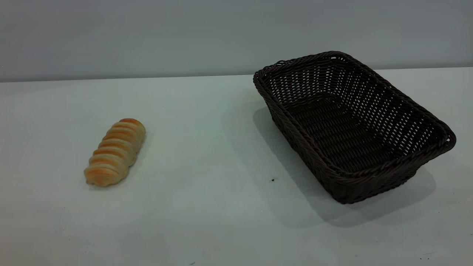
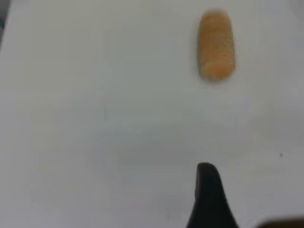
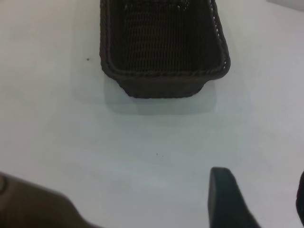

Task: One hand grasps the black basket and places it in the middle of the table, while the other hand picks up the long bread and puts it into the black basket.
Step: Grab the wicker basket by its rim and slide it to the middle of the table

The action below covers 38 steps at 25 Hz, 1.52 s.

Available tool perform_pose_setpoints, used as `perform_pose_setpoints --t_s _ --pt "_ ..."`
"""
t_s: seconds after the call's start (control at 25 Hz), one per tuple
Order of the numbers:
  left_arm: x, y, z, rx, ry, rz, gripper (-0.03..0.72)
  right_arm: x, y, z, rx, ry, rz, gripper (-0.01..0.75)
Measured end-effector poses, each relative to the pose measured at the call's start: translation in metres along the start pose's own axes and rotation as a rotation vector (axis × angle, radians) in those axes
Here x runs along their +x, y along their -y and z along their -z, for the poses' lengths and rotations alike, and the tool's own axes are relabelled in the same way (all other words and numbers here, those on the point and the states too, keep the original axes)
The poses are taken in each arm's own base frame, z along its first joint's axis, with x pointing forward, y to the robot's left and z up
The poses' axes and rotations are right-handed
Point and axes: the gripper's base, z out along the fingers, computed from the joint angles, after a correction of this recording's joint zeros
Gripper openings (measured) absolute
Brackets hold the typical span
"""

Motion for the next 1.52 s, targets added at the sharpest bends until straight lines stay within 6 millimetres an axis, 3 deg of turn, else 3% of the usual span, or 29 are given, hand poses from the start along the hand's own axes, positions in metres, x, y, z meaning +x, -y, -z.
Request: perform_pose_setpoints --t_s 0.2,0.36,0.64,0.84,1.16,1.52 --pt "-0.010 0.003 0.003 0.031 0.084 0.012 0.527 -0.010 -0.001 0.003 -0.015 0.077 -0.022 0.371" --pt "-0.020 0.004 -0.005 0.038 0.054 0.013 0.522 -0.024 0.000 -0.011 -0.091 0.020 -0.090 0.371" --pt "-0.049 0.005 -0.032 0.040 0.015 0.009 0.496 -0.048 0.007 -0.060 -0.221 -0.188 -0.269 0.371" --pt "-0.060 0.007 -0.053 0.040 -0.060 0.006 0.496 -0.056 0.015 -0.108 -0.258 -0.345 -0.435 0.371" --pt "-0.070 0.008 -0.071 0.040 -0.088 0.032 0.496 -0.049 0.024 -0.175 -0.263 -0.506 -0.619 0.429" --pt "-0.073 0.008 -0.071 0.041 -0.061 0.033 0.496 -0.041 0.032 -0.222 -0.196 -0.502 -0.870 0.438"
